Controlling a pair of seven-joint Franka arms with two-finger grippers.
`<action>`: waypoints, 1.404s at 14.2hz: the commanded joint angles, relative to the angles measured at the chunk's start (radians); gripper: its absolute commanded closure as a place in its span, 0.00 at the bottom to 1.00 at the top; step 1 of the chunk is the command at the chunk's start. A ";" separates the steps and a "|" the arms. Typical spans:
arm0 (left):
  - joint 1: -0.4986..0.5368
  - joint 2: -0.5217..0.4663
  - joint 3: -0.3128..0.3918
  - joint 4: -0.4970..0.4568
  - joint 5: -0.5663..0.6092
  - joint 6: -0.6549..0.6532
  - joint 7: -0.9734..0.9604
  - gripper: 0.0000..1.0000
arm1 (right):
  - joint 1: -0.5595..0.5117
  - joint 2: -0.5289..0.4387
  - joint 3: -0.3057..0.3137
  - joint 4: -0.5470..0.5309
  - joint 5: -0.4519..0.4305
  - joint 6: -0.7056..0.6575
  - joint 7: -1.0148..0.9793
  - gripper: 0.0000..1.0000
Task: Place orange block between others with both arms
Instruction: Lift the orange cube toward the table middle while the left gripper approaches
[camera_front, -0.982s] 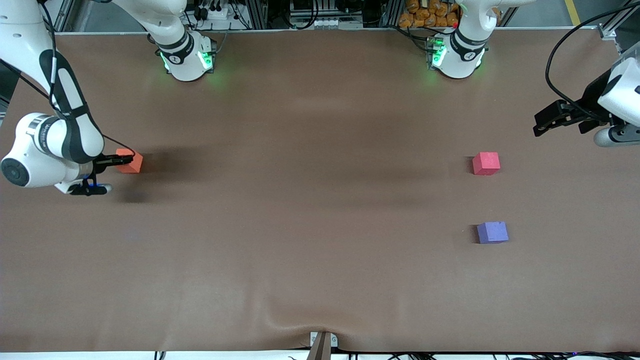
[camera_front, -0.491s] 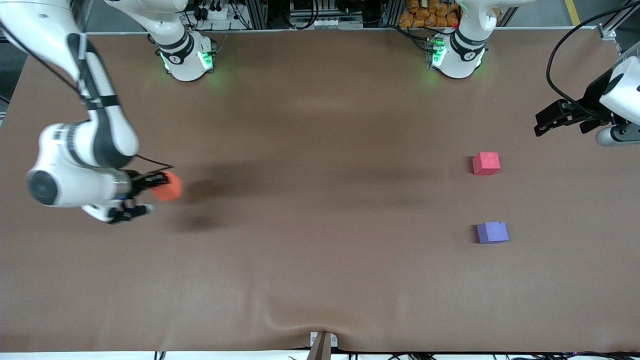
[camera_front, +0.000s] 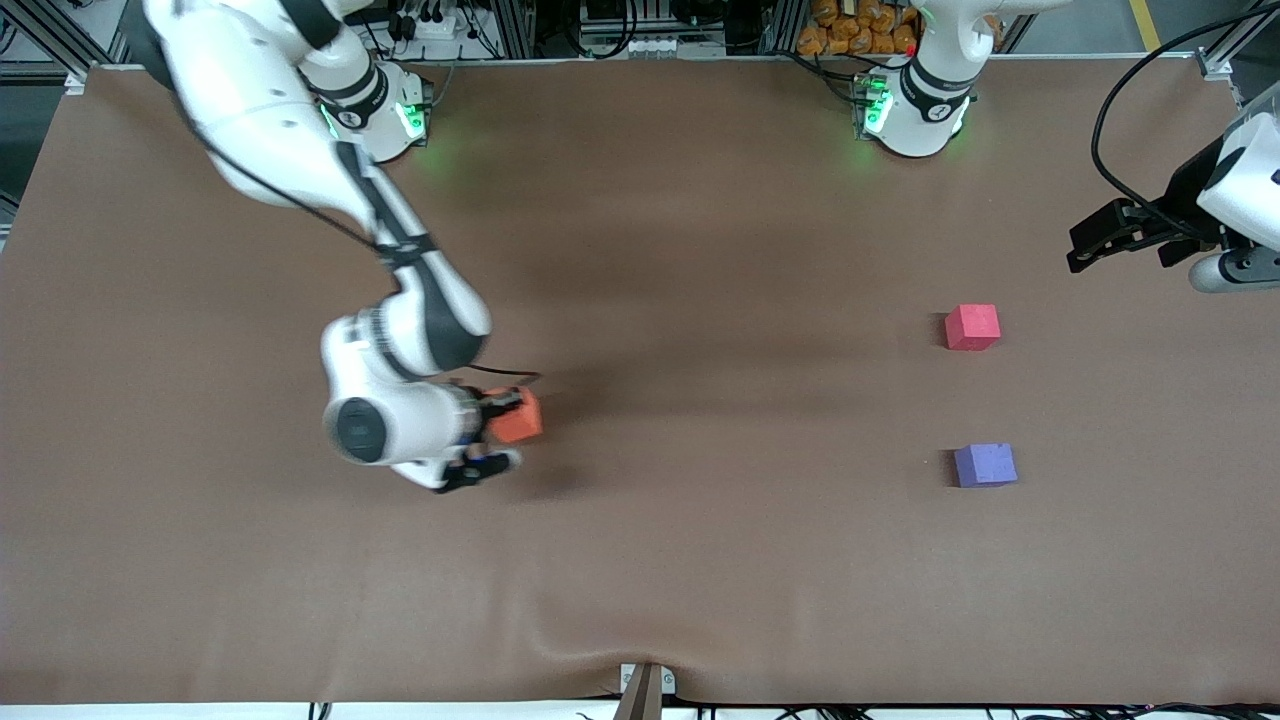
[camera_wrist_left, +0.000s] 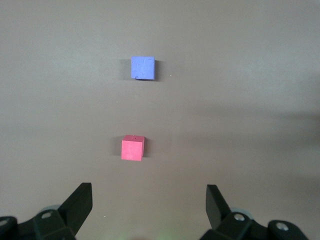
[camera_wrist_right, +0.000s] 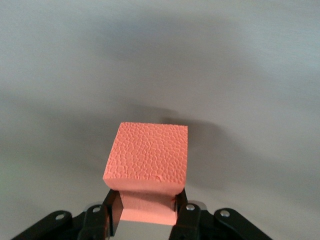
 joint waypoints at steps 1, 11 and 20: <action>-0.003 0.003 -0.003 0.012 0.019 0.000 -0.008 0.00 | 0.099 0.047 -0.011 0.094 0.019 0.003 0.131 1.00; -0.005 0.008 -0.013 -0.002 0.006 -0.003 -0.013 0.00 | 0.187 0.087 -0.011 0.088 0.080 0.068 0.242 0.00; -0.174 0.173 -0.028 0.006 0.004 0.165 -0.069 0.00 | 0.092 -0.072 -0.049 0.082 0.027 0.018 0.233 0.00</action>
